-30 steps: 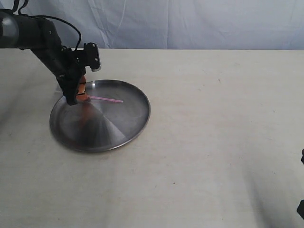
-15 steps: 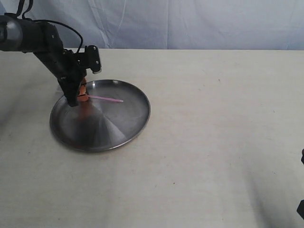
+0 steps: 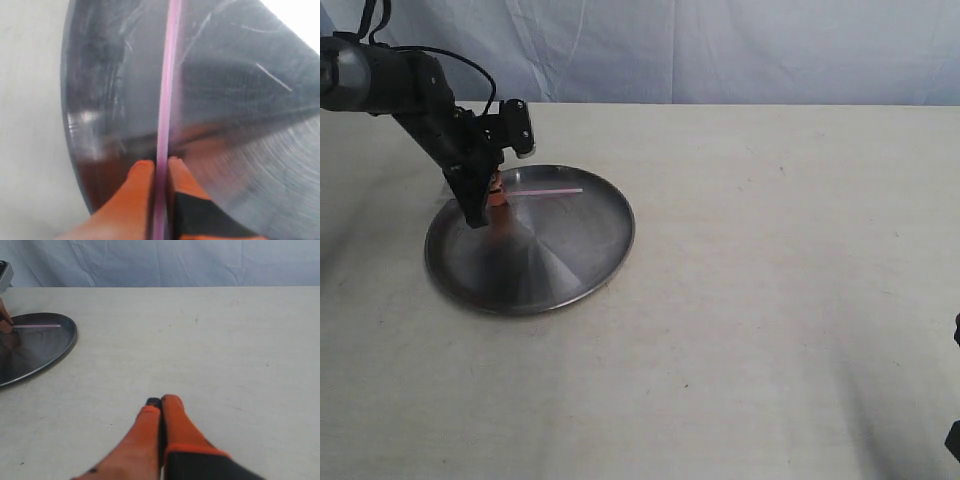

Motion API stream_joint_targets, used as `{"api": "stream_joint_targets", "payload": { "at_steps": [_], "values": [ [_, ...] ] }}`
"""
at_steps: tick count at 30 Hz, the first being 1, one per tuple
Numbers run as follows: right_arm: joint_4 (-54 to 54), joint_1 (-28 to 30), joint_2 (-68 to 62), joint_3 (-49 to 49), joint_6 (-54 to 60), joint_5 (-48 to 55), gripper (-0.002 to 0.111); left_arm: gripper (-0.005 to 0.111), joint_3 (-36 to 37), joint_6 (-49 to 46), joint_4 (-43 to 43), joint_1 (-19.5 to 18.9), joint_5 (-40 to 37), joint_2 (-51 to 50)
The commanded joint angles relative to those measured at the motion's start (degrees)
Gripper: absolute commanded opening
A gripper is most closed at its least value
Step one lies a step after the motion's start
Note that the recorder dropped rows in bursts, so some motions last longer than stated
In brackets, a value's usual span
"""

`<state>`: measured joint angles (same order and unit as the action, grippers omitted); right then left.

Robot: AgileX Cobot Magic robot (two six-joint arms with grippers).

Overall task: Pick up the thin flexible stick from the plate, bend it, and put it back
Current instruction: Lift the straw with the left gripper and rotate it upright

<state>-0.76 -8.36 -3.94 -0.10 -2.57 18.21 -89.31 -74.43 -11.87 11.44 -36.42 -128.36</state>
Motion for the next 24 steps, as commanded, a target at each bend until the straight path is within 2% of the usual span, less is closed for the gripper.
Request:
{"api": "stream_joint_targets", "payload": {
  "at_steps": [1,5,9,16,19,24],
  "values": [
    [0.18,0.33,0.35,0.10,0.03,-0.42,-0.001,0.008,0.15,0.33,-2.88,0.14,-0.36,-0.31],
    [0.06,0.33,0.35,0.10,0.03,-0.42,-0.001,0.008,0.15,0.33,-3.29,0.14,-4.04,1.27],
    [0.06,0.33,0.35,0.10,0.03,-0.42,-0.001,0.000,0.15,0.33,-3.95,0.14,-8.77,4.40],
    [0.06,0.33,0.35,0.10,0.03,-0.42,-0.001,0.000,0.52,2.20,-10.73,0.14,-18.83,10.85],
    [0.06,0.33,0.35,0.10,0.03,-0.42,-0.001,0.000,2.80,2.70,-16.64,0.14,-18.95,14.15],
    [0.06,0.33,0.35,0.10,0.03,-0.42,-0.001,0.000,5.21,4.36,-19.79,0.14,-18.69,17.27]
  ]
}}
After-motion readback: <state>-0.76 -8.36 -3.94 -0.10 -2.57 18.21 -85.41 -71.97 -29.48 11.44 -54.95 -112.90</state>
